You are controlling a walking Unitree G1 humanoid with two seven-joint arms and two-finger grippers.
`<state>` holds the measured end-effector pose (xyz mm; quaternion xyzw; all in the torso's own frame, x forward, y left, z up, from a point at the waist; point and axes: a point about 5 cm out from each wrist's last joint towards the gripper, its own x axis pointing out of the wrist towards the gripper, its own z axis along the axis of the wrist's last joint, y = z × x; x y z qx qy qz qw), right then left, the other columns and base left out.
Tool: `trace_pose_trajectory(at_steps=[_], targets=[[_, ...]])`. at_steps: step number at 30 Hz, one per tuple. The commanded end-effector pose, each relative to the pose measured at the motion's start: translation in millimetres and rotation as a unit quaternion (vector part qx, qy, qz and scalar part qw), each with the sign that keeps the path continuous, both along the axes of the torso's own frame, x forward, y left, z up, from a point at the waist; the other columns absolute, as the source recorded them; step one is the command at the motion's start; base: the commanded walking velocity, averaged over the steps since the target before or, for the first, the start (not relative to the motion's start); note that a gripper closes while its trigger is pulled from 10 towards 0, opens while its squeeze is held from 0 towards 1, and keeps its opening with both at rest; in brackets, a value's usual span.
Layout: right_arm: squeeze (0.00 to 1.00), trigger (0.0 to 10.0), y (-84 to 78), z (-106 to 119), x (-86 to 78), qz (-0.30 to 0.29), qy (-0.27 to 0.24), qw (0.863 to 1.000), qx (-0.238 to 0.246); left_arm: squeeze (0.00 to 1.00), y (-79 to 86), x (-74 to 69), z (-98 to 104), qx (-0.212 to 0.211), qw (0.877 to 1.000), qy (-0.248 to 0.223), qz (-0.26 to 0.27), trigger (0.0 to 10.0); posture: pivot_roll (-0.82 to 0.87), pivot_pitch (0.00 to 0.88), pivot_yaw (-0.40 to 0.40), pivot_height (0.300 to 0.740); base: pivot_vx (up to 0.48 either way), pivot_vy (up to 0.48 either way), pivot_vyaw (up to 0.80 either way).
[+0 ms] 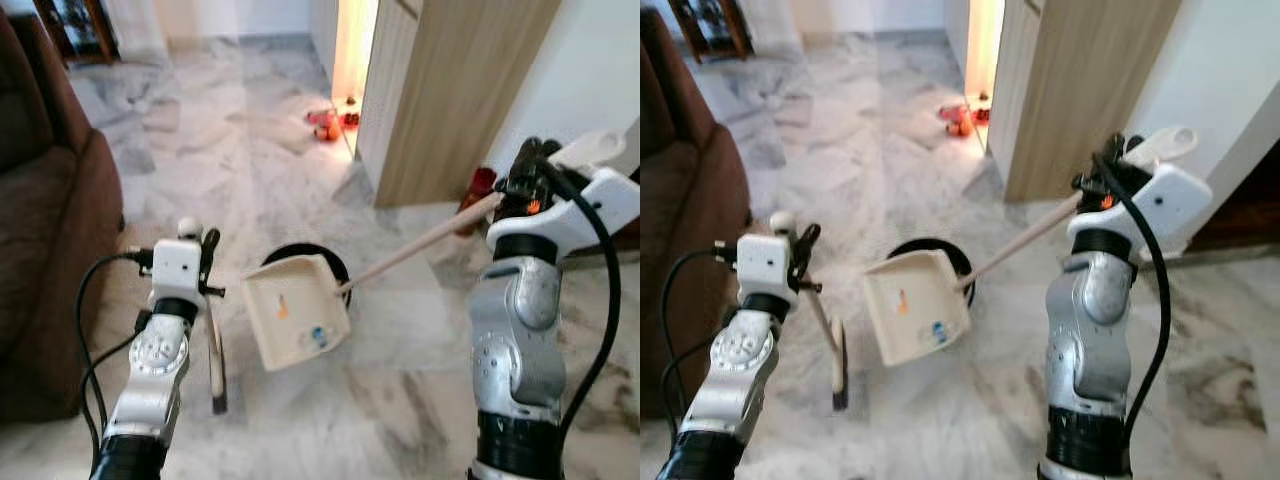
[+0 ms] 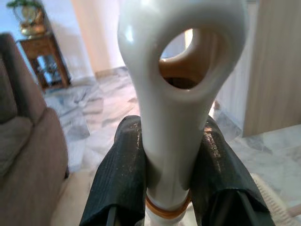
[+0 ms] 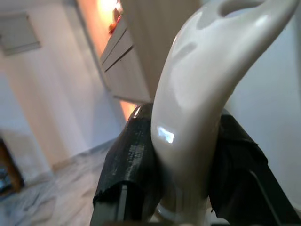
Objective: Sweep floor
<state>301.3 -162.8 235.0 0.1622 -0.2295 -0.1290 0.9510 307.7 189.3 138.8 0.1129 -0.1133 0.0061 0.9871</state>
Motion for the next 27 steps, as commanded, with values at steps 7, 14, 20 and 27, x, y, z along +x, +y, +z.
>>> trace_pose_trajectory(at_steps=[7,14,20,27], targets=[[0.00,10.0,4.4,18,-3.9,0.019,-0.053,0.998,0.022,0.00,1.7,2.6,16,0.014,0.999,-0.037,0.003,10.0,-0.03,0.088,-0.033,0.740,0.328,0.000,0.27],[0.00,10.0,4.6,19,-3.9,0.020,-0.055,0.998,0.023,0.00,2.6,2.8,17,0.014,0.999,-0.041,0.005,10.0,-0.02,0.088,-0.035,0.740,0.329,0.000,0.00],[0.00,10.0,5.2,23,-4.4,0.024,-0.065,0.997,0.026,0.00,2.9,2.9,20,0.012,0.999,-0.047,0.006,10.0,-0.02,0.089,-0.037,0.740,0.329,0.000,0.00],[0.00,10.0,0.9,41,-10.5,0.015,-0.114,0.993,0.036,0.00,2.1,2.7,21,0.010,0.999,-0.053,0.006,10.0,-0.03,0.093,-0.038,0.740,0.330,0.000,0.00]])
